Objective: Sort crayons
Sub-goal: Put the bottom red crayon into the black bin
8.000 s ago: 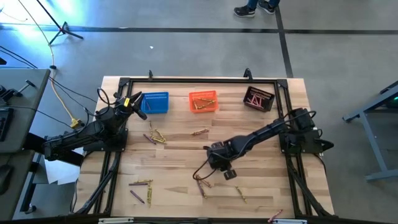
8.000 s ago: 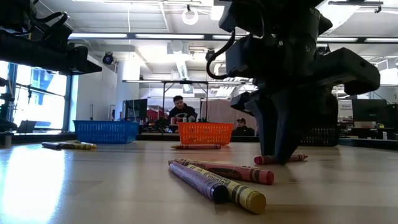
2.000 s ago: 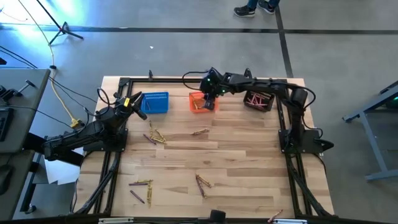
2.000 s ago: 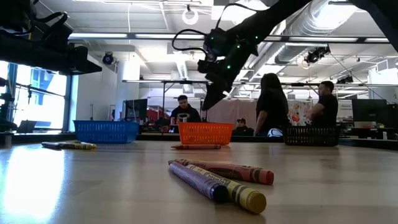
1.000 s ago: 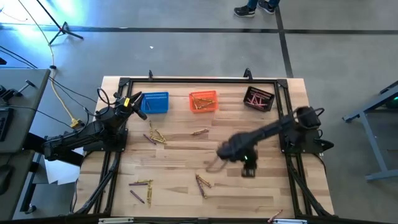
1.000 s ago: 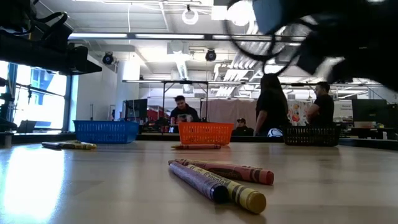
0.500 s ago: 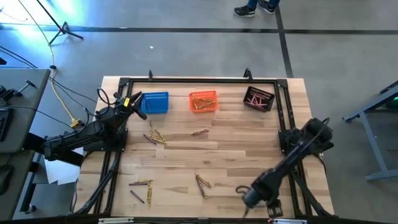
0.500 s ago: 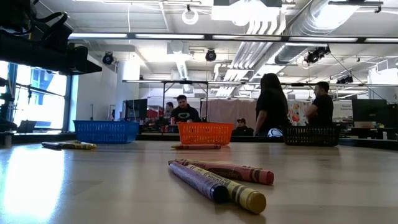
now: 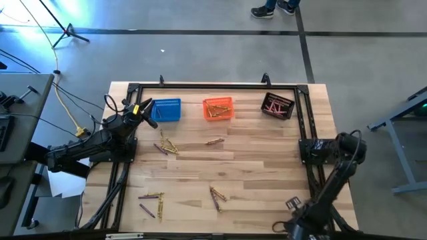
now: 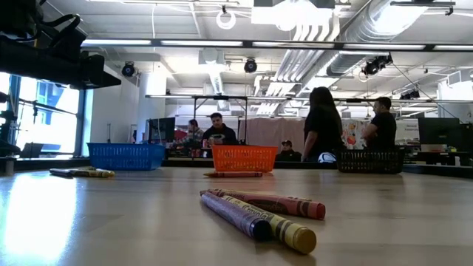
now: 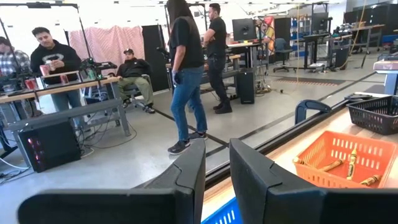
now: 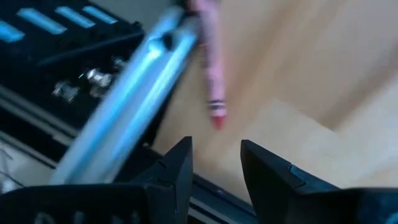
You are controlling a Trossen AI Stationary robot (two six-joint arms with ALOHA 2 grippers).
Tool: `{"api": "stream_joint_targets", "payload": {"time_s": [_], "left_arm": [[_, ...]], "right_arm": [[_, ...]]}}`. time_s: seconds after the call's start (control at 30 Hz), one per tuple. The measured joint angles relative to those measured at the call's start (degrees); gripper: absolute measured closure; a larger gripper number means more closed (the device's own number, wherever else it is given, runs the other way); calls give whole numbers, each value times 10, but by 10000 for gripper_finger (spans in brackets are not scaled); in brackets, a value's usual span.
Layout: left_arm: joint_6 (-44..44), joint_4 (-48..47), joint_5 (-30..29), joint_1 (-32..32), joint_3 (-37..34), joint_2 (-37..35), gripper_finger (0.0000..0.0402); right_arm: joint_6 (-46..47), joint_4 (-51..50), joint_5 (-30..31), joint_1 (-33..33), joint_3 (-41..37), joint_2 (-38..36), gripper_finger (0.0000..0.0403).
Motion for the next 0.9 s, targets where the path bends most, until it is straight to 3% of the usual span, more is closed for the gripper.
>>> {"api": "stream_joint_targets", "payload": {"time_s": [0.23, 0.63, 0.9], "left_arm": [[0, 0, 0, 0, 0, 0, 342], [0, 0, 0, 0, 0, 0, 342], [0, 0, 0, 0, 0, 0, 342]], "right_arm": [[-15, 45, 48, 44, 0, 0, 282], [-20, 58, 133, 43, -1, 0, 282], [-14, 126, 131, 42, -48, 0, 282]]}}
